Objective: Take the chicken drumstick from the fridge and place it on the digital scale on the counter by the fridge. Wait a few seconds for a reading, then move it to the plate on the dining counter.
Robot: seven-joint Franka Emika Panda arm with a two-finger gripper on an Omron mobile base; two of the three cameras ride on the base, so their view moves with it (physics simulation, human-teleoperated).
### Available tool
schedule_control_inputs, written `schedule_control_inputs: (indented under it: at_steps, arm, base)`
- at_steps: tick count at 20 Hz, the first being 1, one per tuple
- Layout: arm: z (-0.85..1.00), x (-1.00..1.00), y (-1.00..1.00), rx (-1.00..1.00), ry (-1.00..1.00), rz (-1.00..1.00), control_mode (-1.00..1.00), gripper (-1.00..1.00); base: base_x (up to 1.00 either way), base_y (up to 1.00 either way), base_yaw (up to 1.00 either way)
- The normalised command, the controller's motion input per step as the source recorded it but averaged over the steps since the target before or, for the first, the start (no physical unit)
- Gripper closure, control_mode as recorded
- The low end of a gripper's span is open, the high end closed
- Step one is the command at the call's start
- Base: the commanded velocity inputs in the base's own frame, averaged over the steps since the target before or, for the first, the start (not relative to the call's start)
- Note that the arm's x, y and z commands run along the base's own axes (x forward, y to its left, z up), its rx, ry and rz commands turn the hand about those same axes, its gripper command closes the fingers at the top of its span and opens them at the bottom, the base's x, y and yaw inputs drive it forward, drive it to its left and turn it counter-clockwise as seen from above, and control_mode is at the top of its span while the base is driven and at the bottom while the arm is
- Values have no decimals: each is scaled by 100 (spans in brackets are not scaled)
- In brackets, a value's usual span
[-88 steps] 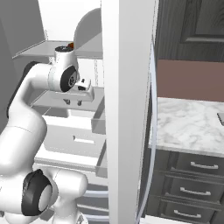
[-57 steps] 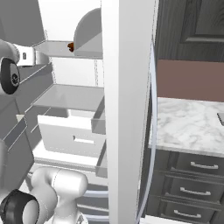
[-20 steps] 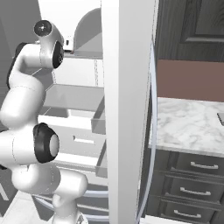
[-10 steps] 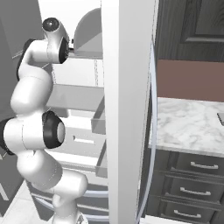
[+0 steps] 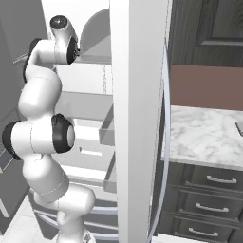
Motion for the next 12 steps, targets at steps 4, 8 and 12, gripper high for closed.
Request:
schedule_control_inputs:
  at_steps: [4,8,12]
  arm:
    - [0,53,0,-1,0,0,-100,-100]
    - [0,33,0,-3,7,0,-100,-100]
    - [0,23,1,-7,16,0,-100,-100]
  base:
    - [0,0,0]
    - [0,0,0]
    - [0,0,0]
